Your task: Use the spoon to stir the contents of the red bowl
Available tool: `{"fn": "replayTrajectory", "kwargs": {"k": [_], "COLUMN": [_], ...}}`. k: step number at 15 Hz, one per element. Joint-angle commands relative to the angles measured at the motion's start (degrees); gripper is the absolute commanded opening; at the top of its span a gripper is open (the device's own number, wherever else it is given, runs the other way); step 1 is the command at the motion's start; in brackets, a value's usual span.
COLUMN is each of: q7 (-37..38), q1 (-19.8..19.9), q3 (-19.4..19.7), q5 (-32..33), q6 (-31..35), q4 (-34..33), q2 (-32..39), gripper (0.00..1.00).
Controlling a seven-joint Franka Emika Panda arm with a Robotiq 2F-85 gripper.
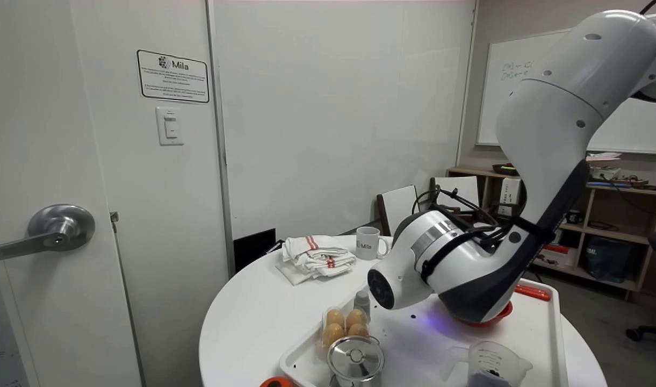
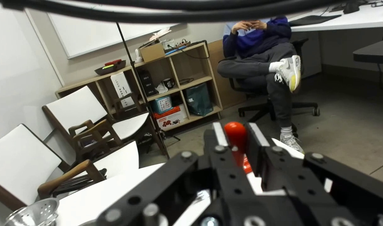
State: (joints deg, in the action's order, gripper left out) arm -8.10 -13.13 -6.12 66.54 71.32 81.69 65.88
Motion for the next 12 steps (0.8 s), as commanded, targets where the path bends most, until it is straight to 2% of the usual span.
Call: {"fn": "replayTrajectory", "kwargs": {"k": [1,4,12], "q7": [-0.44,0.24,3.01], "q1": [-1.0,-0.8,3.06], "q3": [-1.33,-2.11,-2.21], "q5": [0.25,-0.86,-7.77], "q6": [1.56,2.57,4.71], "q4": [1.3,3.14,12.01], "q2": [-2.79,-4.19,-6.1], "gripper": [0.05,0.05,0.05]}}
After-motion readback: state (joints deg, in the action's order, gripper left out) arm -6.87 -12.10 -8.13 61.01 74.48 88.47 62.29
